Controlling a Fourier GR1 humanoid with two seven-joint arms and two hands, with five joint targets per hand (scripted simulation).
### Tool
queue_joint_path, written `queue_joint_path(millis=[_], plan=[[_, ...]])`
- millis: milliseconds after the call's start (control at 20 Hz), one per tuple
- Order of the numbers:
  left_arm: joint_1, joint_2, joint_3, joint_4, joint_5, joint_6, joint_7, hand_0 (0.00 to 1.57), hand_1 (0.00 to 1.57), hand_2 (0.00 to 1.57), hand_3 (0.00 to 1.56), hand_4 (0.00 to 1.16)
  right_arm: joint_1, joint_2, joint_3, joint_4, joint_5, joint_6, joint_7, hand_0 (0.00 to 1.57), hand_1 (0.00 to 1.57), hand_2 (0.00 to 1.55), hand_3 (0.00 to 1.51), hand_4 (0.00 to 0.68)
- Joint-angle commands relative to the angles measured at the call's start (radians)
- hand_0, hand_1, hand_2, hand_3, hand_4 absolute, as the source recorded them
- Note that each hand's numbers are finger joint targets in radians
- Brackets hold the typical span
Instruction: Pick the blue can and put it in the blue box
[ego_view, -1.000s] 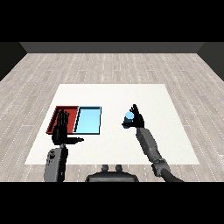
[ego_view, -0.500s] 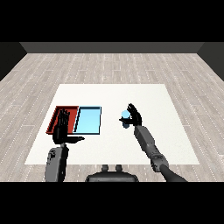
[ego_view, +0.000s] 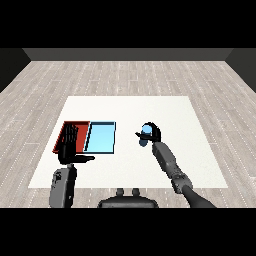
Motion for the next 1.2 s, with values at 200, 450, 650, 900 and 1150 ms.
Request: queue_joint_path(millis=[200, 450, 650, 900, 1150], plan=[[-0.048, -0.033, -0.071, 0.111, -0.12, 0.04, -0.056, 0.0, 0.0, 0.0, 0.0, 0.0, 0.022, -0.036, 0.059, -0.154, 0.03, -0.025, 0.095, 1.45, 1.45, 1.45, 1.4, 0.629], [-0.023, -0.042, -0.11, 0.066, -0.091, 0.002, -0.004, 0.0, 0.0, 0.0, 0.0, 0.0, -0.006, -0.101, 0.087, -0.26, 0.065, -0.027, 0.18, 1.46, 1.46, 1.45, 1.4, 0.623], [-0.006, -0.072, -0.168, 0.1, -0.136, 0.012, 0.005, 0.0, 0.0, 0.0, 0.0, 0.0, 0.082, -0.092, 0.153, -0.478, 0.108, -0.07, 0.226, 1.44, 1.44, 1.45, 1.39, 0.62], [-0.113, -0.081, -0.186, 0.155, -0.148, 0.042, 0.092, 0.0, 0.0, 0.0, 0.0, 0.0, 0.024, -0.109, 0.166, -0.556, 0.147, -0.096, 0.323, 1.42, 1.42, 1.44, 1.4, 0.616], [-0.094, -0.087, -0.294, 0.169, -0.103, 0.088, 0.077, 0.0, 0.0, 0.0, 0.0, 0.0, 0.24, -0.062, 0.265, -0.821, 0.214, -0.141, 0.389, 1.43, 1.43, 1.45, 1.4, 0.616]])
